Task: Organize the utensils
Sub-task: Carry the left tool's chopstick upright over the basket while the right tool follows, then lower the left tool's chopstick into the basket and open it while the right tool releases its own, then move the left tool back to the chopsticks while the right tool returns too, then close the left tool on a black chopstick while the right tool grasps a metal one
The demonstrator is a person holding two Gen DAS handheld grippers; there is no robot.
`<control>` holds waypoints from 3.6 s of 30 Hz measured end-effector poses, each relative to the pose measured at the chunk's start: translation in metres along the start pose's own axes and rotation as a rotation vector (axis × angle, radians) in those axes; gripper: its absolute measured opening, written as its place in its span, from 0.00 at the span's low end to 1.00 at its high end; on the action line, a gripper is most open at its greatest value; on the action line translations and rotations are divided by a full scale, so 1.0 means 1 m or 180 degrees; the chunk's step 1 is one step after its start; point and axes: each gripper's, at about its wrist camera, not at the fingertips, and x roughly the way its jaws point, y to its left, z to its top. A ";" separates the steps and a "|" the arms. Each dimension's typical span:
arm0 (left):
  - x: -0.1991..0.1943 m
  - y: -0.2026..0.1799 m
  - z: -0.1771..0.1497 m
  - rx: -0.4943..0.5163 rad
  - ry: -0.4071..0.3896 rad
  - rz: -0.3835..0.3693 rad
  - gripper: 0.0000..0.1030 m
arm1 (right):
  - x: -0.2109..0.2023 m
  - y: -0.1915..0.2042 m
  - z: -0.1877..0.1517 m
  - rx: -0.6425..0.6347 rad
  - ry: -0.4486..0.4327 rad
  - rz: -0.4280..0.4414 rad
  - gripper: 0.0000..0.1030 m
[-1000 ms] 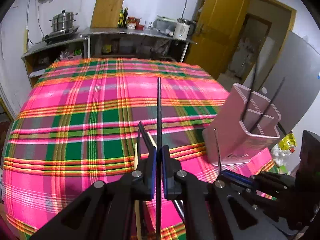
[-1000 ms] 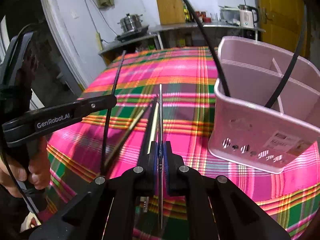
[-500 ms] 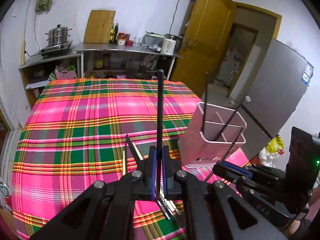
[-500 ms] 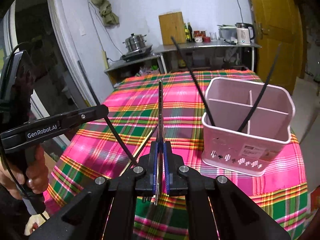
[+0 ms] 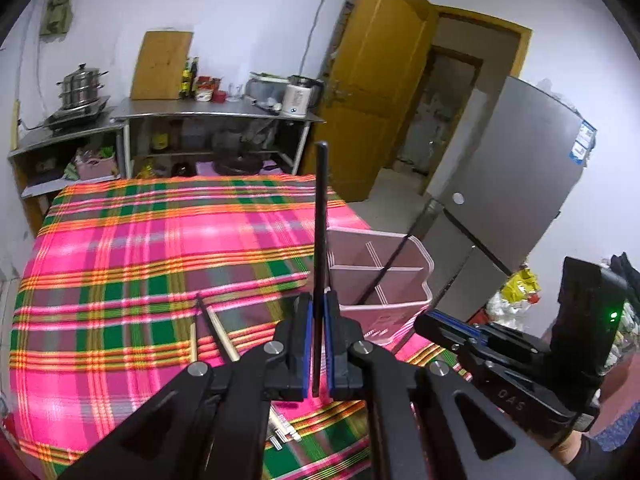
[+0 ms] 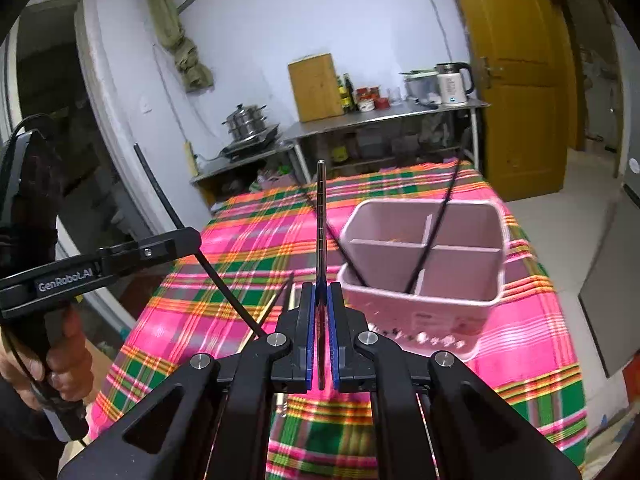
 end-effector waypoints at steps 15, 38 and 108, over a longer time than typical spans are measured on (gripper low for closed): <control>0.027 -0.042 0.073 0.0175 -0.0259 -0.0243 0.05 | -0.021 -0.042 0.063 0.0214 -0.0498 -0.0263 0.06; 0.094 -0.023 0.035 0.0094 0.0190 -0.0136 0.06 | 0.048 -0.049 0.025 0.0205 -0.0032 -0.0388 0.06; 0.075 0.119 -0.115 -0.0269 0.0662 0.0694 0.58 | 0.182 0.043 -0.071 -0.0389 0.1221 0.0073 0.13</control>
